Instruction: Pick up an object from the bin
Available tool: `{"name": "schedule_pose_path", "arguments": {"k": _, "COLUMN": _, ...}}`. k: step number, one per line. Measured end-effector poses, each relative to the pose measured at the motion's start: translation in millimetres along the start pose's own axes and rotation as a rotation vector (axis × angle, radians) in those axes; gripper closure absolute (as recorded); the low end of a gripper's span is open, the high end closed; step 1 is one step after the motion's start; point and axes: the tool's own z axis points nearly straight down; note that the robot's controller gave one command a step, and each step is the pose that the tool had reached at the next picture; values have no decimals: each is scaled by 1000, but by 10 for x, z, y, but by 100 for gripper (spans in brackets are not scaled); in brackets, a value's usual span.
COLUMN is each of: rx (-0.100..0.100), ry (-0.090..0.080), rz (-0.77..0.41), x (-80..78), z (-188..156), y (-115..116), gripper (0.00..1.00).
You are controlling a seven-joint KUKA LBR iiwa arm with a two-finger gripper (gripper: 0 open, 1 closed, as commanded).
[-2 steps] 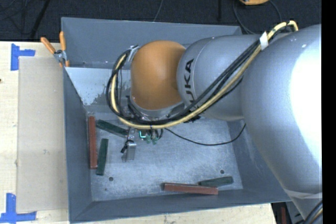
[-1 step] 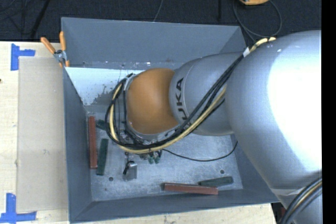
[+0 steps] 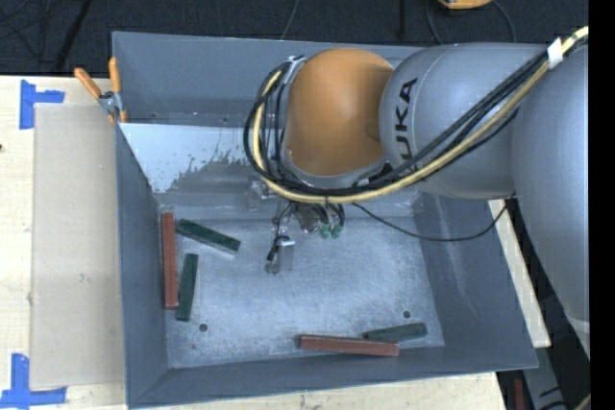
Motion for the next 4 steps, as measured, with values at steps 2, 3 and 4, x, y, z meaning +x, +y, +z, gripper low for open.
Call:
{"name": "schedule_pose_path", "arguments": {"k": 2, "rx": 0, "ry": 7, "rz": 52, "x": -461, "z": 885, "y": 757, "gripper": 0}}
{"name": "schedule_pose_path", "arguments": {"k": 3, "rx": 0, "ry": 8, "rz": 56, "x": -461, "z": 886, "y": 750, "gripper": 100}}
{"name": "schedule_pose_path", "arguments": {"k": 4, "rx": -1, "ry": 1, "rz": 30, "x": -438, "z": -282, "y": 852, "gripper": 100}}
